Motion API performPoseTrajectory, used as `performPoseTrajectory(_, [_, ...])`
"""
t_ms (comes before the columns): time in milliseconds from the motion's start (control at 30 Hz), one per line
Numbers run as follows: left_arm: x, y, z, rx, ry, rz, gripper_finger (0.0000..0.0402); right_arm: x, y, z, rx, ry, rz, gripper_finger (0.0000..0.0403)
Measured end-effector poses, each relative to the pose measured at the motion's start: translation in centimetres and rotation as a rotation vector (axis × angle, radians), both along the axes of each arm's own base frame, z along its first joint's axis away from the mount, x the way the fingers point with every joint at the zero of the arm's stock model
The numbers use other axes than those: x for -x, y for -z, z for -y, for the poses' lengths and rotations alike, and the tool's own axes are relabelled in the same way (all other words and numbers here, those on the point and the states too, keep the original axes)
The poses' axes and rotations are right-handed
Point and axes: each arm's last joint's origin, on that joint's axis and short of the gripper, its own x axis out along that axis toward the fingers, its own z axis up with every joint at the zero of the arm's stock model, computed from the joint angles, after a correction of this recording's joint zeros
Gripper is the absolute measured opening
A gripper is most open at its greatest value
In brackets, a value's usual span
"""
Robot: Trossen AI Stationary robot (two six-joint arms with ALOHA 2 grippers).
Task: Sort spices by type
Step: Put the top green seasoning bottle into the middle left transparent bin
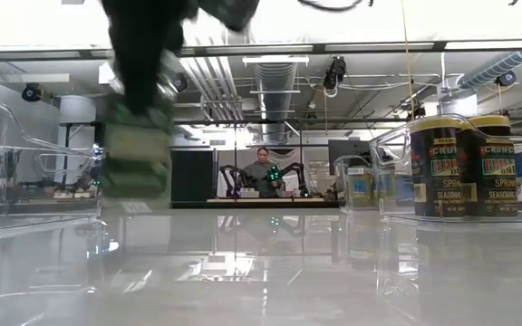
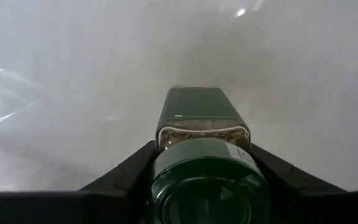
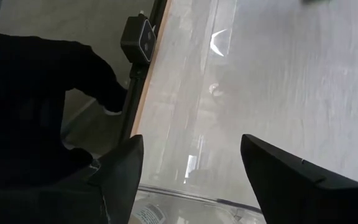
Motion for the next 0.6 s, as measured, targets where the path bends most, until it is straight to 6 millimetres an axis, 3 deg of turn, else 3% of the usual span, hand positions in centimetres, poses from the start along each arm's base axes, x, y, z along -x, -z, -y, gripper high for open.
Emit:
performPoseTrajectory(100, [1.0,-2.5,0.3,-0.051,0.038,-0.045,0.0177,0.0,0.0,0.0,0.002,-0.002,0.001,0.0255])
performPoseTrajectory(333, [2.7,-9.0,0.9,-0.032,0.206,0.188,0.0177,-0.2,0.0,0.1,0.027,-0.029,0.014,0.0247])
performPoseTrajectory(467, [4.1,-10.4,0.7,-0.062,0.343,0.211,0.0177,-0.5,-0.1,0.2,0.038,-0.050,0.038,0.0244])
performPoseTrajectory(600, [5.7,-10.3,0.1,-0.040,0.350,0.171,0.0177,-1.0,-0.2,0.6,0.038,-0.044,0.051,0.0240])
